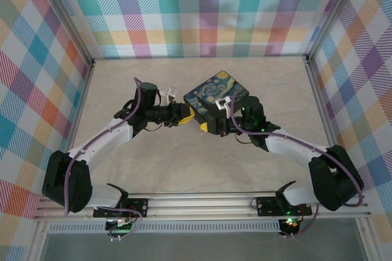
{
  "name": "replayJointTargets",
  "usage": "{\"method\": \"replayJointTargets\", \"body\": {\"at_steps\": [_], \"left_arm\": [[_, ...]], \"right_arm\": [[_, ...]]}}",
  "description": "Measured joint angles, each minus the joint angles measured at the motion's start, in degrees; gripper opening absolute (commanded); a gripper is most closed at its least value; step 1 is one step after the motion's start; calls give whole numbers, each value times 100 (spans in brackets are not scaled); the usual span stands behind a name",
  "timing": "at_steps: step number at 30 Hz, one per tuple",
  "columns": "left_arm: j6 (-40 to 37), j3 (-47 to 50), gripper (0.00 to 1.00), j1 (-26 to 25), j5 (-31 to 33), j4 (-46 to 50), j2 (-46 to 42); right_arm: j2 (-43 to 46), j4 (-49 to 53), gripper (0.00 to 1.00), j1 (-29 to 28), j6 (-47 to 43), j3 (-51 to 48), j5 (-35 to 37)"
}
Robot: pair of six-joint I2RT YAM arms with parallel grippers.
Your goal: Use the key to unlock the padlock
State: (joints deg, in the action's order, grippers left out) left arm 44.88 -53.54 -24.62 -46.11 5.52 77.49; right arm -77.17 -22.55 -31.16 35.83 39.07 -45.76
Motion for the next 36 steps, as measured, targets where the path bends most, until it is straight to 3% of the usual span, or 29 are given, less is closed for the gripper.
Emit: {"method": "replayJointTargets", "body": {"at_steps": [8,28,36], "left_arm": [[-599,2,25,-92,-243,2,164],[-1010,2,22,-203,-271,26,164],[-1137,2,4,-271,-197,31,144]], "right_arm": [[-195,-129,6,83,264,313,-254],[-581,-358,6,120,605,468,-396],[-713,-413,6,127,745,518,-518]]}}
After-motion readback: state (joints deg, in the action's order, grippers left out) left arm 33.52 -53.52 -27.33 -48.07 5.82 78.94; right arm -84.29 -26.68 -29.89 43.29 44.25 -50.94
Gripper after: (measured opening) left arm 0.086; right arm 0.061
